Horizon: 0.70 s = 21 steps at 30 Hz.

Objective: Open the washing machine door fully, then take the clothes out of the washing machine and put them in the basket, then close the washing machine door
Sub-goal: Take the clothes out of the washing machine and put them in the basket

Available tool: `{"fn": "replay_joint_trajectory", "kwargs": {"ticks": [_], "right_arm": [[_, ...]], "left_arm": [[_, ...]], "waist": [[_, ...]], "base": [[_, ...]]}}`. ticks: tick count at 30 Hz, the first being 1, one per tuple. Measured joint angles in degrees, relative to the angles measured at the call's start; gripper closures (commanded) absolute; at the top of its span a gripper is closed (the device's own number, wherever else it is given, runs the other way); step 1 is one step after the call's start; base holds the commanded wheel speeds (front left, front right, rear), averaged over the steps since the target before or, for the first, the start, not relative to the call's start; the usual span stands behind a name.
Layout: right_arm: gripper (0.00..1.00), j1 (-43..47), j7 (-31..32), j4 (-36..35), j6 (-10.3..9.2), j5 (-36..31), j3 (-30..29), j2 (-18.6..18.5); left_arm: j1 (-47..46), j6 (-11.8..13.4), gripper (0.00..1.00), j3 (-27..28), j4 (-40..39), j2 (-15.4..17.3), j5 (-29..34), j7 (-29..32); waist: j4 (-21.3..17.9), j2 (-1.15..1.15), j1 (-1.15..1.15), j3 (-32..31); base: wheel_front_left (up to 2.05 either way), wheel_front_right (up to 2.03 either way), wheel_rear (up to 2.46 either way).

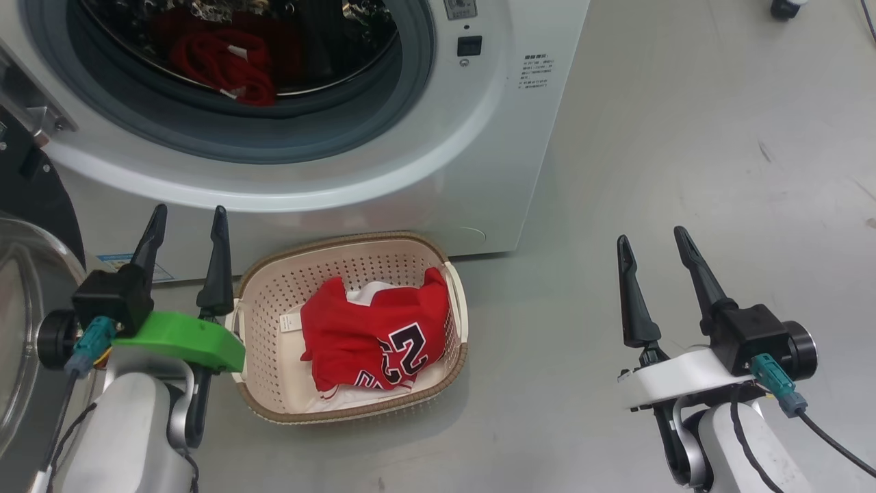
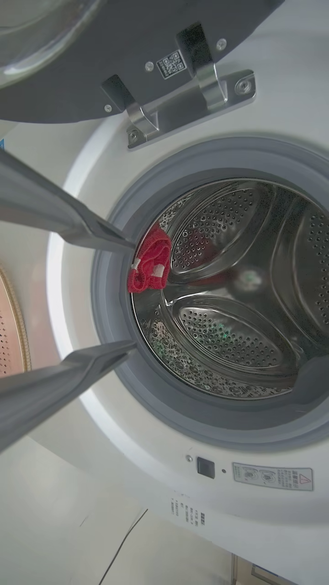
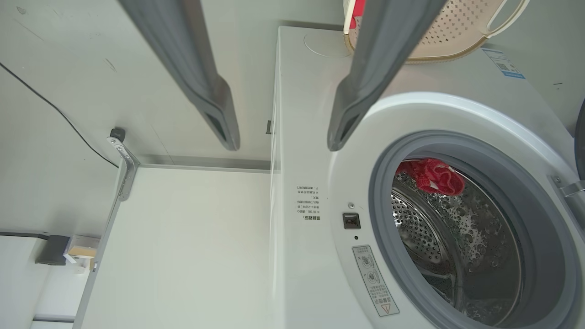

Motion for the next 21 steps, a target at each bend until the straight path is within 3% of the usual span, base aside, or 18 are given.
{"fn": "replay_joint_trajectory", "kwargs": {"ticks": [21], "right_arm": [[0.0,10.38,0.0,1.51,0.13,0.73,-1.05,0.08]], "left_arm": [[18.48,3.05,0.0,0.42,-8.39,-0.43,0.89,0.0]], "waist": [[0.96,0.0,0.0,-10.58]], "base": [[0.0,0.0,0.0]]}}
